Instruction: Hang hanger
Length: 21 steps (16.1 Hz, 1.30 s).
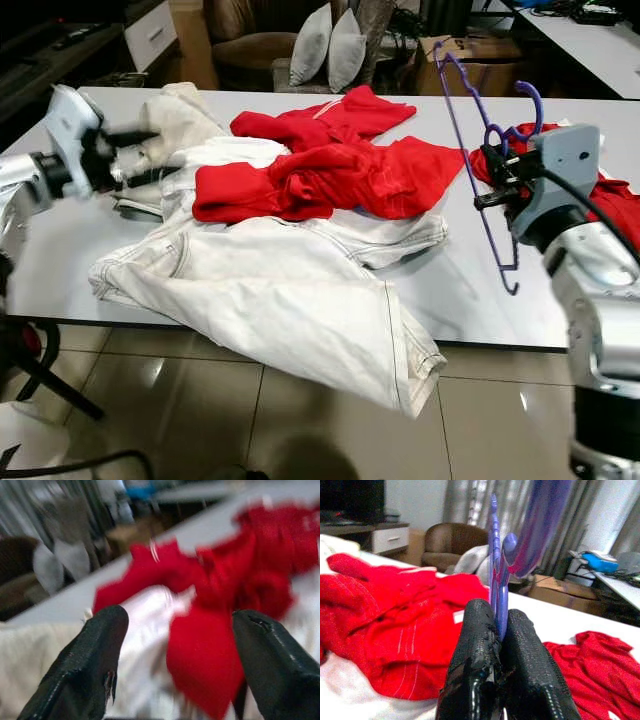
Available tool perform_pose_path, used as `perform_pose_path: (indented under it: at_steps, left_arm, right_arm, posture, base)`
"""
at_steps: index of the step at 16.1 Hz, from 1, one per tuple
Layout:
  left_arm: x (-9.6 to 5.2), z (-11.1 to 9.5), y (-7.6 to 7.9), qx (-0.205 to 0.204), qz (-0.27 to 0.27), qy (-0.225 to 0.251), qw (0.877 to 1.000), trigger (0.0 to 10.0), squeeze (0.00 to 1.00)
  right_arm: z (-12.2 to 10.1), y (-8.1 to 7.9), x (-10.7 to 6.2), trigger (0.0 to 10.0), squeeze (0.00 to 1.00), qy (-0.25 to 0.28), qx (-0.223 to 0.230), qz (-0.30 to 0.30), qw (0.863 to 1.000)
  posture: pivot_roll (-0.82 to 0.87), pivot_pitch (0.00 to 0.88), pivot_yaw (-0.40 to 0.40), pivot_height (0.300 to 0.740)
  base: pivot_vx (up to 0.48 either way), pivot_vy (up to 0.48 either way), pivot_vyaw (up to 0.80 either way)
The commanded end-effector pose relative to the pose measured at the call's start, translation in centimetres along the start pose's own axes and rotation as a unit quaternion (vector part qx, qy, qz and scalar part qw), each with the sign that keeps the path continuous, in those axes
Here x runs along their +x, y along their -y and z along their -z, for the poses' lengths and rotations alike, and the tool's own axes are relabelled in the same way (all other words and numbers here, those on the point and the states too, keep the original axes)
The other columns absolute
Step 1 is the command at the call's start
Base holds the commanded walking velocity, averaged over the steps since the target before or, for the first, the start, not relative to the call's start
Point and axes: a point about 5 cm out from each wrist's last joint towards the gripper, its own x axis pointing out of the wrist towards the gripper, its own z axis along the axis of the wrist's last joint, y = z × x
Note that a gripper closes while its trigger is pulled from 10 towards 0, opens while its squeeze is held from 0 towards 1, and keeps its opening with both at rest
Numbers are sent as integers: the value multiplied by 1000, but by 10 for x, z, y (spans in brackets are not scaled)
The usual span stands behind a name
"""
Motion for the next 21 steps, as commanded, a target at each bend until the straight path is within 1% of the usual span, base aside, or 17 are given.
perform_pose_path:
  at_steps: [1,2,3,4,5,6,7,8,9,10,12,13,15,16,18,19,21]
  left_arm:
    - [3,-5,1,-29,-28,42,998,10000,1000]
    - [14,-1,14,-76,-54,81,992,10000,1000]
    - [21,6,33,-99,-82,106,986,10000,1000]
    - [22,15,47,-112,-114,102,982,10000,1000]
    - [22,20,55,-110,-124,93,982,10000,1000]
    - [22,28,70,-102,-147,79,981,10000,1000]
    - [22,31,83,-107,-153,74,980,10000,1000]
    - [23,36,96,-118,-159,69,978,10000,976]
    - [22,40,104,-120,-169,62,976,10000,965]
    - [20,41,107,-117,-176,57,976,10000,965]
    - [14,46,120,-112,-200,36,973,10000,953]
    - [9,54,126,-104,-212,15,972,10000,941]
    - [6,56,127,-110,-224,9,968,10000,925]
    - [4,56,127,-105,-222,2,969,10000,902]
    - [4,60,131,-95,-212,-12,973,10000,894]
    - [7,62,135,-101,-209,-15,973,10000,890]
    - [12,65,141,-107,-200,-20,974,10000,894]
  right_arm:
    - [-9,-1,-2,10000,0,16,0,18,1000]
    - [-8,-14,-4,10000,0,13,11,18,1000]
    - [-5,-31,-9,10000,0,9,22,9,1000]
    - [0,-42,-13,10000,0,8,25,19,999]
    - [4,-50,-15,10000,0,-4,34,5,999]
    - [12,-62,-20,10000,0,-20,42,-22,999]
    - [16,-66,-22,10000,0,-27,40,-10,999]
    - [20,-68,-24,10000,0,-36,50,10,998]
    - [24,-70,-27,10000,0,-45,60,27,997]
    - [27,-71,-29,10000,0,-49,62,37,996]
    - [37,-72,-33,10000,0,-65,77,62,993]
    - [43,-77,-33,10000,0,-67,60,53,995]
    - [46,-82,-29,10000,0,-65,60,50,995]
    - [48,-84,-30,10000,0,-71,57,53,994]
    - [51,-87,-35,10000,0,-80,67,61,993]
    - [55,-88,-41,10000,0,-84,71,67,992]
    - [59,-89,-45,10000,0,-87,68,74,991]
  posture:
    - [-165,0,70,740]
    - [-155,0,69,740]
    - [-156,0,69,740]
    - [-163,0,71,740]
    - [-179,0,75,740]
    - [-198,0,79,740]
    - [-206,0,72,740]
    - [-196,0,46,740]
    - [-190,0,34,740]
    - [-190,0,34,740]
    - [-155,0,12,740]
    - [-142,0,11,740]
    - [-130,0,10,740]
    - [-137,0,16,740]
    - [-151,0,27,740]
    - [-156,0,30,740]
    - [-183,0,42,740]
  base:
    - [0,0,0]
    - [0,0,0]
    - [0,0,0]
    - [0,0,0]
    - [0,0,0]
    - [0,0,0]
    - [0,-311,0]
    - [0,-382,0]
    - [0,-398,0]
    - [0,-409,0]
    - [0,-431,0]
    - [0,-439,0]
    - [0,-439,0]
    - [0,-442,0]
    - [0,-441,0]
    - [0,-439,0]
    - [0,-439,0]
